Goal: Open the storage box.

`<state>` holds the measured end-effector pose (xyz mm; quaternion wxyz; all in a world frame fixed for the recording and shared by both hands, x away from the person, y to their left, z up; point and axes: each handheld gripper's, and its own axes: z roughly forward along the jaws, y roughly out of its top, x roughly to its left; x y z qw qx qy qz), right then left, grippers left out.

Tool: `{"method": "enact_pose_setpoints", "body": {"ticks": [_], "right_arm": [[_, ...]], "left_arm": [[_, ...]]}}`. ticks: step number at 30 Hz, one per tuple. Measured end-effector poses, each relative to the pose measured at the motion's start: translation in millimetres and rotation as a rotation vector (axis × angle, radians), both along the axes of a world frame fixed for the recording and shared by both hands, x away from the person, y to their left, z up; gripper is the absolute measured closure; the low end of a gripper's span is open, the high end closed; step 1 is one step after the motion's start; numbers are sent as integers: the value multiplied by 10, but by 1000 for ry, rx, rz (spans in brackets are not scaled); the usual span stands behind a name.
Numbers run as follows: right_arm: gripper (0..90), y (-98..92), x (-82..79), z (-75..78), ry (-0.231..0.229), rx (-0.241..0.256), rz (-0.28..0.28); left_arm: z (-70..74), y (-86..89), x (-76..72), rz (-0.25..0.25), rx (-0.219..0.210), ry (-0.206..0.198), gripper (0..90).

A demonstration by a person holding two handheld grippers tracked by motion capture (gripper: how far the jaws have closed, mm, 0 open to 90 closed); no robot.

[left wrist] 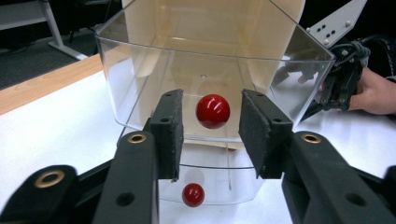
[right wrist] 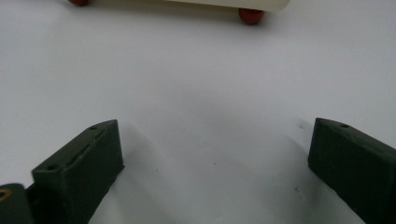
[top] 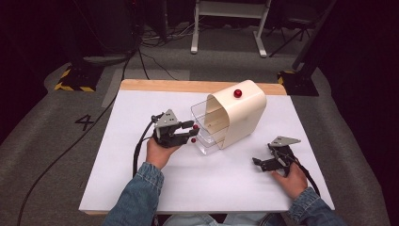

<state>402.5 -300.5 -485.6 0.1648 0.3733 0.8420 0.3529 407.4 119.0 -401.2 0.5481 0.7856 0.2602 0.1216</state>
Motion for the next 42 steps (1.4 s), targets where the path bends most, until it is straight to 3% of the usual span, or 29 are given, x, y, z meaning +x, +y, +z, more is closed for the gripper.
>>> {"method": "enact_pose_setpoints", "body": {"ticks": [2, 8, 13, 16, 19, 23, 32, 37, 42], "right_arm": [[31, 0, 0, 0, 0, 0, 0], [32, 0, 0, 0, 0, 0, 0], [32, 0, 0, 0, 0, 0, 0], [32, 0, 0, 0, 0, 0, 0], [31, 0, 1, 0, 0, 0, 0], [31, 0, 2, -1, 0, -1, 0], [31, 0, 3, 0, 1, -1, 0], [31, 0, 3, 0, 1, 0, 0], [31, -1, 2, -1, 0, 0, 0]], "left_arm": [[-4, 0, 2, 4, 16, 2, 550], [11, 78, -43, 15, 4, 7, 514], [92, 173, -163, 22, 50, 0, 475], [159, 259, -300, 39, 116, -12, 452], [173, 367, -432, 60, 152, -30, 443], [132, 525, -538, 82, 163, -20, 422], [-17, 858, -636, 141, 189, 49, 395], [-118, 951, -657, 180, 289, 103, 395], [-223, 1054, -666, 185, 331, 159, 388]]}}
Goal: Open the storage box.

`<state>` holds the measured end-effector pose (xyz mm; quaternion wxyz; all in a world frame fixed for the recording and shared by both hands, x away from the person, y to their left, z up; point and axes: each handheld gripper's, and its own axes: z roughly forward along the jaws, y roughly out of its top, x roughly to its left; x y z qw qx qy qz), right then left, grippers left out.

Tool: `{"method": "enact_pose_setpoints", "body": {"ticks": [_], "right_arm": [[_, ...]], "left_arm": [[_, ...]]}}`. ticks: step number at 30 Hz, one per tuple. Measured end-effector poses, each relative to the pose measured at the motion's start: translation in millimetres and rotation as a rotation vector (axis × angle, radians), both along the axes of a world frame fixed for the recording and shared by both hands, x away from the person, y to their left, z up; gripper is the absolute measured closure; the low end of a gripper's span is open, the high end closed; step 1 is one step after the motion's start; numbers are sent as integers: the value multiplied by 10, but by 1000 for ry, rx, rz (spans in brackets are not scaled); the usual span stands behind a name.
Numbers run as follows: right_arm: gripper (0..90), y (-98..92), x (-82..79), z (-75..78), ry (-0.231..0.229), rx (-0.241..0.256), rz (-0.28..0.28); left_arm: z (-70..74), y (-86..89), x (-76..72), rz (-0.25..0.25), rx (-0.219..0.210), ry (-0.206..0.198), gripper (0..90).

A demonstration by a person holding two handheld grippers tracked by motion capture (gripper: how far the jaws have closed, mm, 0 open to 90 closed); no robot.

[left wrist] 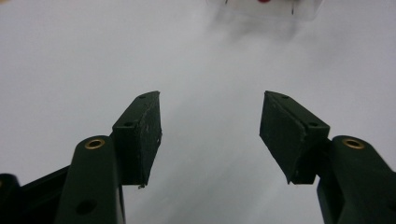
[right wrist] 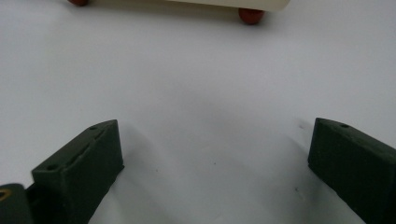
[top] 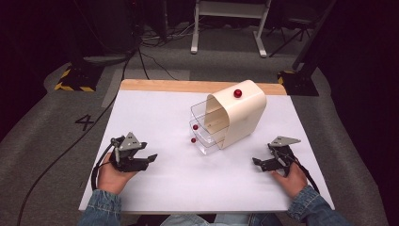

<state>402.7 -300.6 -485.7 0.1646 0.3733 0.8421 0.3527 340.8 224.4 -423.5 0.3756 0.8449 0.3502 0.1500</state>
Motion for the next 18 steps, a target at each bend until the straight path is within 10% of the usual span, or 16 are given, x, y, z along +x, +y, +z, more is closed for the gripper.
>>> {"method": "enact_pose_setpoints", "body": {"ticks": [18], "right_arm": [[31, 0, -2, 0, 0, 1, 0]], "left_arm": [[-427, 312, 24, 88, 38, 128, 372]]}}
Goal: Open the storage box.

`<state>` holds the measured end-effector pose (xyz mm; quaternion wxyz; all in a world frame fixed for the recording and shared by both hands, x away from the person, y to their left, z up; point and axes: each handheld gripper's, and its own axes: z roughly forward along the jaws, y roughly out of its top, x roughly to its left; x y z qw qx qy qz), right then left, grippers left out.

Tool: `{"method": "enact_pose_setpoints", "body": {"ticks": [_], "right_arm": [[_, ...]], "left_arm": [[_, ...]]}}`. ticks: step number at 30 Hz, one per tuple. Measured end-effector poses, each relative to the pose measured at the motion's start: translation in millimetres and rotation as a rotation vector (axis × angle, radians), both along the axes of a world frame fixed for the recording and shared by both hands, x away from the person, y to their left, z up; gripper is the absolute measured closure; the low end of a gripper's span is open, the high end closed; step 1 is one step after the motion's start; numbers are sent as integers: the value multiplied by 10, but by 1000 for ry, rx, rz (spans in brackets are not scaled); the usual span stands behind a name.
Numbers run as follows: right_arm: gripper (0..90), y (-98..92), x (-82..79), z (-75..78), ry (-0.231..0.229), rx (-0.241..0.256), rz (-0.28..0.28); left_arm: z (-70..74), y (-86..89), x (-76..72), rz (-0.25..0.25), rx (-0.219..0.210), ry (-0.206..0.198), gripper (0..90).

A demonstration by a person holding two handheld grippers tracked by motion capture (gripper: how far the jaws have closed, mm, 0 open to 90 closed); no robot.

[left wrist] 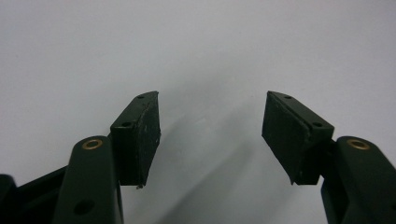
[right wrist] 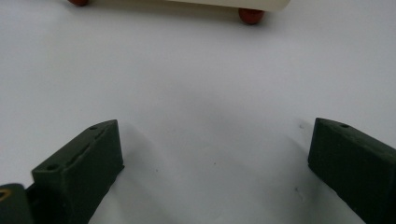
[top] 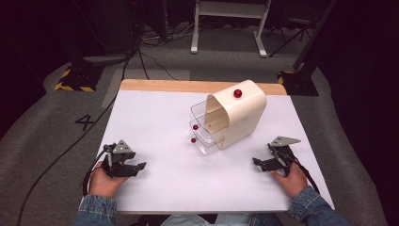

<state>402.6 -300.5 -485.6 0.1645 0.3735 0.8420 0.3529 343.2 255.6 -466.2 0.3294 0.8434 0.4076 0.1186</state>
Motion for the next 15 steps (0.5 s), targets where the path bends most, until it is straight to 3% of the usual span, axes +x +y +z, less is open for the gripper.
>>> {"method": "enact_pose_setpoints", "body": {"ticks": [5, 7, 9, 11, 13, 15], "right_arm": [[31, 0, 0, 0, 0, 0, 0], [31, 0, 0, 0, 0, 0, 0], [31, 0, 0, 0, 0, 0, 0], [31, 0, 0, 0, 0, 0, 0], [32, 0, -1, 0, 0, 0, 0], [32, 0, -1, 0, -1, 0, 0]], "left_arm": [[-58, -14, -8, -1, 14, -64, 337], [-89, -41, -3, -16, 40, -87, 325], [-124, -55, 13, -6, 47, -81, 285], [-152, -27, 25, 11, 19, -79, 243], [-153, 14, 56, -6, -24, -46, 219], [-157, 4, 53, -8, -22, -46, 186]]}}
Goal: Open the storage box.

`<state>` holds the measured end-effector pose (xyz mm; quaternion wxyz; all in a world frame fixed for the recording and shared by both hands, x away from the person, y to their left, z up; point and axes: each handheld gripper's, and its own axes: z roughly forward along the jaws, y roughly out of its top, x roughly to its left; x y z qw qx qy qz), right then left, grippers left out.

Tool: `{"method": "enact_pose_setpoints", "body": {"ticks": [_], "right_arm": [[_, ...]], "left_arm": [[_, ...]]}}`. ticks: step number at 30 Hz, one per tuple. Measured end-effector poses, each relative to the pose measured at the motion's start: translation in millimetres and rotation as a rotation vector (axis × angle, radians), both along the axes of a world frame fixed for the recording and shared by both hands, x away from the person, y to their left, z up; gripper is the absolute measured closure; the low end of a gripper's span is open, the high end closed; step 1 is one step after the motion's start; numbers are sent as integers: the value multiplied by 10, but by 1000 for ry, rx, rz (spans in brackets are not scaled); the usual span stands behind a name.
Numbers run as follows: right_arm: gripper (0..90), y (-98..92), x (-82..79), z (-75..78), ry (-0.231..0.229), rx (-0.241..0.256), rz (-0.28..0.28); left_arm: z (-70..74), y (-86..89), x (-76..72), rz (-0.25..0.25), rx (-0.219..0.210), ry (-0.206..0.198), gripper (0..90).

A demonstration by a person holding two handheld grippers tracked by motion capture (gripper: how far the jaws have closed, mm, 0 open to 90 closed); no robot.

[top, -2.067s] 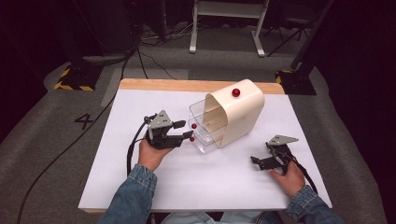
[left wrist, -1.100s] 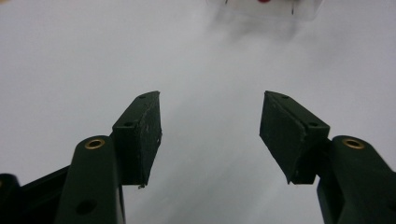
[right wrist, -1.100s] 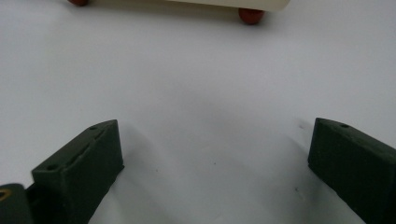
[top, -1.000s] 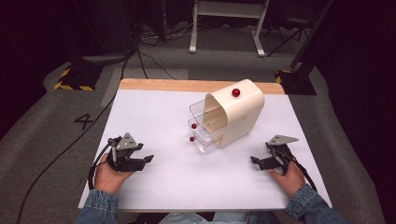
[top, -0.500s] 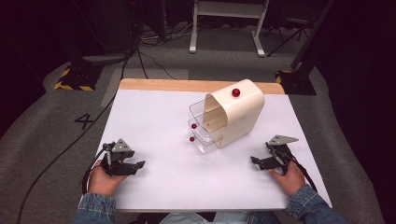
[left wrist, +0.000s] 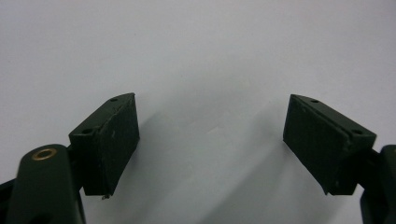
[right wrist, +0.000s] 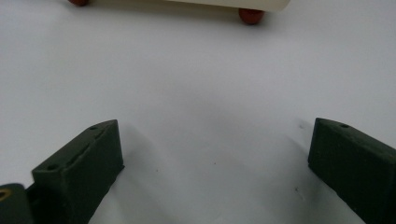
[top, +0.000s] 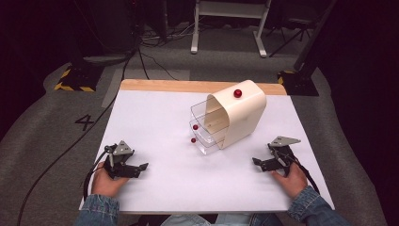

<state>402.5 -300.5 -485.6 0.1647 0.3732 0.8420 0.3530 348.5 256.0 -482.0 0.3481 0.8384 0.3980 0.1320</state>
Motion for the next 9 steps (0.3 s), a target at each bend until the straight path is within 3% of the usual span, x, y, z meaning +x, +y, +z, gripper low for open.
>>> {"method": "enact_pose_setpoints", "body": {"ticks": [2, 9], "right_arm": [[32, 0, 0, 0, 0, 0, 0], [32, -1, 0, 0, 0, 1, 0]], "left_arm": [[-1, -36, -16, -8, 42, -14, 179], [-1, -38, -18, -6, 44, -17, 174]]}}
